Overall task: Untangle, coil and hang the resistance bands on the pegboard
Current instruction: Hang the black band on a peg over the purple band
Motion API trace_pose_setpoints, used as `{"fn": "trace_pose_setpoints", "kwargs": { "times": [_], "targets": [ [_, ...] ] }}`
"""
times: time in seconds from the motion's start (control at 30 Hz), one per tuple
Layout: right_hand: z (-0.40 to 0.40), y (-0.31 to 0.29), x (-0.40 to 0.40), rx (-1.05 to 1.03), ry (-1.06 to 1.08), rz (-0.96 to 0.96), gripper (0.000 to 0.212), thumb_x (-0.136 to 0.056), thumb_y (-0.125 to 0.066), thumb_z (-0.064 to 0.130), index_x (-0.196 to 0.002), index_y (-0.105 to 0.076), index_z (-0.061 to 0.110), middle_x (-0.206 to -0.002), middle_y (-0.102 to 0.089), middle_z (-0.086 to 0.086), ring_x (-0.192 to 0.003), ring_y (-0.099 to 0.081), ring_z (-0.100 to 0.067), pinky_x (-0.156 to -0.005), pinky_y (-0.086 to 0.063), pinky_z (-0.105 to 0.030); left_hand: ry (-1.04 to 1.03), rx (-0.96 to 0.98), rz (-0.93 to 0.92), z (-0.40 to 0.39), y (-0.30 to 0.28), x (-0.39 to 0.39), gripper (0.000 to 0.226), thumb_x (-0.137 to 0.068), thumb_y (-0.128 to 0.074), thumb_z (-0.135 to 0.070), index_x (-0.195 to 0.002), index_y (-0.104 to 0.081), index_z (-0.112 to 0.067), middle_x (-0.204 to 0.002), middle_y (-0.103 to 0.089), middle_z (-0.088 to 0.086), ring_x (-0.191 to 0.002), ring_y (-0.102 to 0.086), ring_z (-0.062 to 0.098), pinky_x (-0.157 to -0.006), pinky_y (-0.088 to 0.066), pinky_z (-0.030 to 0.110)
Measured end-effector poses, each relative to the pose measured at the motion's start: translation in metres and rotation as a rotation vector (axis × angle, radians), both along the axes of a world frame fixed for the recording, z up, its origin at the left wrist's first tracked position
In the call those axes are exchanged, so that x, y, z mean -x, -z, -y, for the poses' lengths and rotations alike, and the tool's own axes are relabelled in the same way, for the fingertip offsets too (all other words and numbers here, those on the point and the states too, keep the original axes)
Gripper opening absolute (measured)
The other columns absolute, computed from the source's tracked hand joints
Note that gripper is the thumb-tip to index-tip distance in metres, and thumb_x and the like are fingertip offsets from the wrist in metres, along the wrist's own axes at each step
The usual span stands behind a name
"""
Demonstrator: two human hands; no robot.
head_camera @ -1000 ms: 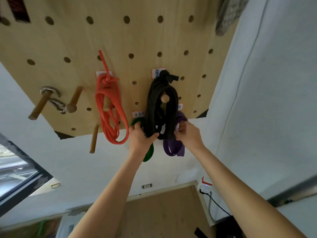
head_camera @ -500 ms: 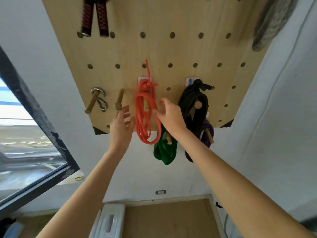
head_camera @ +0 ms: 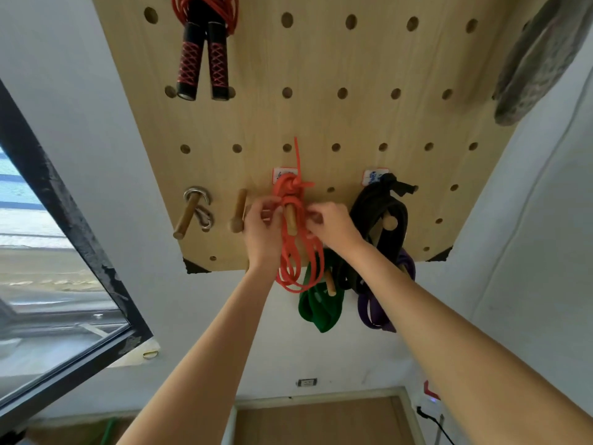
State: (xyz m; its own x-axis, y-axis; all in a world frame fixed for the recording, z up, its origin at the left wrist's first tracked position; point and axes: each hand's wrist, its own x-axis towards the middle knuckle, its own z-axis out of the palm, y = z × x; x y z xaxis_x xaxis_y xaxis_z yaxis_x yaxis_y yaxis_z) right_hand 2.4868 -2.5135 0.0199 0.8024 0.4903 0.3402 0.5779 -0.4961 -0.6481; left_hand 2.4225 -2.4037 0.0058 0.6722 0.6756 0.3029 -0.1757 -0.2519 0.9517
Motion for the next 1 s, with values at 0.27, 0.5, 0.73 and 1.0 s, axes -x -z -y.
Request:
{"fn": "trace_pose_setpoints", "kwargs": {
  "times": [0.27, 0.5, 0.73, 1.0],
  "targets": [
    [0.008, -0.016, -0.006, -0.241, 0.109, 0.075, 0.026, -0.085, -0.066, 0.022, -0.105, -0.065, 0.006, -0.089, -0.062, 0.005, -0.077, -0.059, -0.006, -0.068, -0.042, -0.005, 0.021, -0.202, 0.037, 0.003, -0.002, 0.004, 0.026, -0.095, -0.041, -0.009, -0.112, -0.056, -0.021, -0.122, -0.045, -0.007, -0.112, -0.041, 0.006, -0.092, -0.031, 0.016],
    [-0.029, -0.031, -0.001, -0.232, 0.082, 0.085, 0.012, -0.086, -0.066, 0.025, -0.096, -0.064, 0.018, -0.098, -0.063, 0.002, -0.087, -0.057, -0.005, -0.081, -0.045, -0.015, 0.153, -0.343, 0.096, -0.012, -0.003, 0.002, 0.037, -0.093, -0.04, -0.001, -0.122, -0.053, -0.022, -0.118, -0.054, -0.009, -0.114, -0.049, 0.002, -0.098, -0.038, 0.016],
    [-0.021, -0.021, -0.001, -0.389, 0.143, 0.092, 0.015, -0.083, -0.068, 0.017, -0.095, -0.071, 0.009, -0.093, -0.062, -0.001, -0.083, -0.061, -0.012, -0.078, -0.046, -0.015, 0.242, -0.336, 0.163, -0.01, -0.014, -0.004, 0.042, -0.093, -0.035, 0.007, -0.121, -0.056, -0.015, -0.12, -0.061, -0.004, -0.111, -0.054, -0.001, -0.094, -0.041, 0.014],
    [-0.012, -0.032, -0.006, -0.284, 0.061, 0.115, 0.021, -0.083, -0.068, 0.018, -0.103, -0.071, 0.012, -0.097, -0.07, -0.002, -0.086, -0.061, -0.007, -0.074, -0.038, 0.001, 0.054, -0.135, 0.131, -0.011, -0.033, -0.023, 0.019, -0.092, -0.053, -0.01, -0.1, -0.069, -0.015, -0.089, -0.068, -0.01, -0.077, -0.06, -0.01, -0.072, -0.044, 0.006]
  ]
}}
